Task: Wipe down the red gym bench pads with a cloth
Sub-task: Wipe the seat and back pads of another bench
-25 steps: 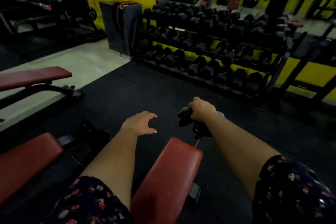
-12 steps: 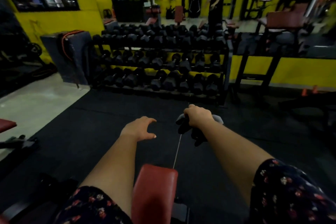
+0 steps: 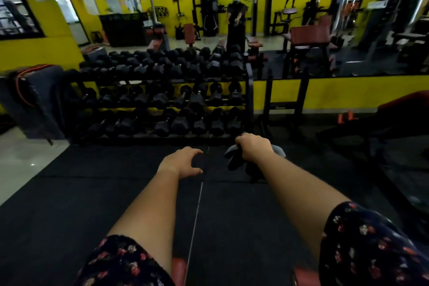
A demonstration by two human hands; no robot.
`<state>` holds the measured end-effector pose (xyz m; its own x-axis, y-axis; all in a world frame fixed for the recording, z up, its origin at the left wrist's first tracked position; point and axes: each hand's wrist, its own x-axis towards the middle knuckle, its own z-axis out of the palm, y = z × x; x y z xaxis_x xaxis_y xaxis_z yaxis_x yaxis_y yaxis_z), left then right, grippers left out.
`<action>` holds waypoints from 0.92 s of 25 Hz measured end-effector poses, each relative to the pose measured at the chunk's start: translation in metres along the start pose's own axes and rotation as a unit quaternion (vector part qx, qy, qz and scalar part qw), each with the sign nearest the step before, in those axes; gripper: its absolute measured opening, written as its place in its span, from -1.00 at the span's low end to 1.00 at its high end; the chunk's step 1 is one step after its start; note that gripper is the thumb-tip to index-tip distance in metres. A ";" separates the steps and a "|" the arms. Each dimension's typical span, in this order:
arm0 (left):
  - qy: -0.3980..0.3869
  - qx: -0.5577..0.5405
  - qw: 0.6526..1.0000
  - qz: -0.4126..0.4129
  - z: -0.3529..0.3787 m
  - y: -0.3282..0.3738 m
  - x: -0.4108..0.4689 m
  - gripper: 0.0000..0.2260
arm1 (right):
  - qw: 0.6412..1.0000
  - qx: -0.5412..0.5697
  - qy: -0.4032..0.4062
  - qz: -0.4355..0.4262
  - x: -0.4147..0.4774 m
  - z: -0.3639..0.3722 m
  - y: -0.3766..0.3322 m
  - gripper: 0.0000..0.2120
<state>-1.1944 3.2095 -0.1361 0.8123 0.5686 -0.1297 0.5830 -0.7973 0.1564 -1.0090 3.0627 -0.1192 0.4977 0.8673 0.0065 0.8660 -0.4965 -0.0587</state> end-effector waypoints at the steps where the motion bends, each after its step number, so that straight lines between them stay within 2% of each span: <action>1: 0.001 -0.002 1.000 0.005 -0.001 0.011 0.013 -0.41 | 1.000 -0.003 0.002 0.008 0.004 -0.001 0.017 -0.79; 11: -0.001 0.006 0.999 0.050 0.008 0.100 0.115 -0.45 | 0.999 -0.025 0.010 0.044 0.032 0.006 0.132 -0.79; 23: -0.076 -0.011 0.993 0.090 0.038 0.113 0.227 -0.49 | 0.996 -0.039 -0.020 0.082 0.100 0.032 0.185 -0.81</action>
<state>-0.9443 3.2406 -0.1848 0.8929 0.3784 -0.2440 0.4299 -0.8777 0.2118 -0.8003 3.0587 -0.1609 0.6325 0.7737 -0.0371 0.7745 -0.6322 0.0212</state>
